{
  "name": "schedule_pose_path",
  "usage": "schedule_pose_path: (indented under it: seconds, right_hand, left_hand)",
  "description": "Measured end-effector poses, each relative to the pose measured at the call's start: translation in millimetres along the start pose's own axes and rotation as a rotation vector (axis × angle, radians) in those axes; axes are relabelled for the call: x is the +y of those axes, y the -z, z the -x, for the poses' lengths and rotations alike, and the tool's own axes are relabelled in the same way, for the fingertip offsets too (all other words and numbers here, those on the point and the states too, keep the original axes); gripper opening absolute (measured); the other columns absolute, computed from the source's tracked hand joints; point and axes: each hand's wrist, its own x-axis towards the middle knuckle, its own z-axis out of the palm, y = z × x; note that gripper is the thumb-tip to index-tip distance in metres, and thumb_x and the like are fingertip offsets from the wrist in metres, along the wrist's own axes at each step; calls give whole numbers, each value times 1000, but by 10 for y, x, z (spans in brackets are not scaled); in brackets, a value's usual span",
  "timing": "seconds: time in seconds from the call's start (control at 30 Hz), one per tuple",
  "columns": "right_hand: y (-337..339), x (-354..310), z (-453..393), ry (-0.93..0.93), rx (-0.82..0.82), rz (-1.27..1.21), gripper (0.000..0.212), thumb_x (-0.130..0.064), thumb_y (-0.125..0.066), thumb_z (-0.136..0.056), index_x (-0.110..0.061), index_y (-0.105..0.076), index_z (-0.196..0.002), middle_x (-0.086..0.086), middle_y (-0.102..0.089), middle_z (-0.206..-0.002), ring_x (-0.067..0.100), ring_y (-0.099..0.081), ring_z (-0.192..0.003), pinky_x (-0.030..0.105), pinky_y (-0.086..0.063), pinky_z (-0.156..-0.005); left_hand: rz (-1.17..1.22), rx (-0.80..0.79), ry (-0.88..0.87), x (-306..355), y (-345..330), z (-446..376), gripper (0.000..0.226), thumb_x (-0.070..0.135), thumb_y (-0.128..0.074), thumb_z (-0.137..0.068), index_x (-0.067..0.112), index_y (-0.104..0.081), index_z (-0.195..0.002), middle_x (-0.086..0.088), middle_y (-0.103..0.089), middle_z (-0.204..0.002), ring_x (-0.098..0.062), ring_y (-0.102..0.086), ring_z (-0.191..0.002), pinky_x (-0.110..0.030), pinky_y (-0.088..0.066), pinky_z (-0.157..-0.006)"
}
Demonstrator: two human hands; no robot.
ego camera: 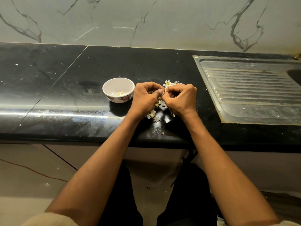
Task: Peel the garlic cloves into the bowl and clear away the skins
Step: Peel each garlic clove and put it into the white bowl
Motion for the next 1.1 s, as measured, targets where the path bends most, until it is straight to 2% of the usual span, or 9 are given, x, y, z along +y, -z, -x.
schedule_pose_path:
  seconds: [0.23, 0.33, 0.47, 0.57, 0.7, 0.8, 0.87, 1.0, 1.1]
  right_hand:
    - [20, -12, -6, -67, 15, -49, 8, -11, -76, -73, -10, -77, -65, 3, -67, -56, 8, -56, -51, 37, -51, -50]
    - [24, -27, -1, -83, 16, -50, 6, -11, -77, -73, -10, -78, -67, 3, -69, -59, 11, -60, -52, 39, -53, -52]
    - [16, -41, -3, -116, 51, -69, 4, -8, -77, -73, -9, -80, -70, 6, -72, -63, 27, -68, -58, 41, -56, -54]
    - [21, -32, -12, -129, 73, -87, 4, -7, -77, -74, -9, -80, -72, 7, -74, -65, 29, -70, -61, 42, -57, -56]
    - [26, -21, -14, -130, 79, -96, 5, -13, -75, -73, -11, -80, -73, 7, -74, -67, 30, -70, -61, 43, -58, -57]
    - [34, -36, -12, -122, 94, -93, 6, -12, -75, -74, -12, -81, -74, 4, -75, -69, 25, -70, -61, 41, -58, -58]
    - [43, -47, -15, -123, 107, -97, 6, -11, -75, -75, -13, -81, -75, 1, -74, -69, 22, -70, -61, 38, -59, -58]
    - [45, -50, -22, -129, 129, -102, 8, -9, -76, -76, -14, -81, -77, -6, -72, -69, 14, -70, -61, 30, -60, -59]
    - [40, -38, -26, -136, 141, -113, 7, -9, -76, -77, -14, -81, -78, -6, -73, -71, 8, -69, -60, 24, -57, -58]
  left_hand:
    - [-3, -3, -8, 24, -9, 4, 10, -5, -69, -91, -1, -78, -95, -20, -76, -82, -9, -66, -63, -22, -54, -60]
    - [5, -5, -8, 27, -11, 8, 11, -5, -69, -91, 1, -78, -94, -18, -76, -82, -8, -66, -63, -22, -53, -60]
    - [19, -6, -14, 31, -10, 11, 13, -4, -71, -89, 8, -76, -92, -11, -76, -81, -7, -68, -65, -19, -52, -62]
    - [19, -1, -23, 40, -7, 16, 13, -4, -73, -87, 7, -75, -93, -13, -76, -84, -8, -68, -68, -19, -53, -65]
    - [-27, 1, -30, 26, -9, 12, 13, -2, -75, -86, 9, -76, -93, -7, -75, -80, -11, -68, -69, -24, -56, -67]
    - [-71, 5, -37, 14, -6, 7, 11, 1, -74, -87, 10, -77, -93, -13, -75, -84, -10, -65, -71, -26, -58, -70]
    - [-83, 1, -38, 23, -5, 14, 11, 3, -72, -89, 10, -78, -94, -15, -73, -82, -9, -60, -68, -23, -53, -65]
    - [-96, 1, -21, 39, -6, 23, 10, 4, -71, -91, 9, -79, -94, 4, -65, -66, -4, -51, -57, -18, -44, -57]
    - [-98, 11, -11, 36, -10, 17, 9, 6, -71, -92, 10, -79, -93, 4, -63, -64, -4, -50, -56, -18, -44, -55]
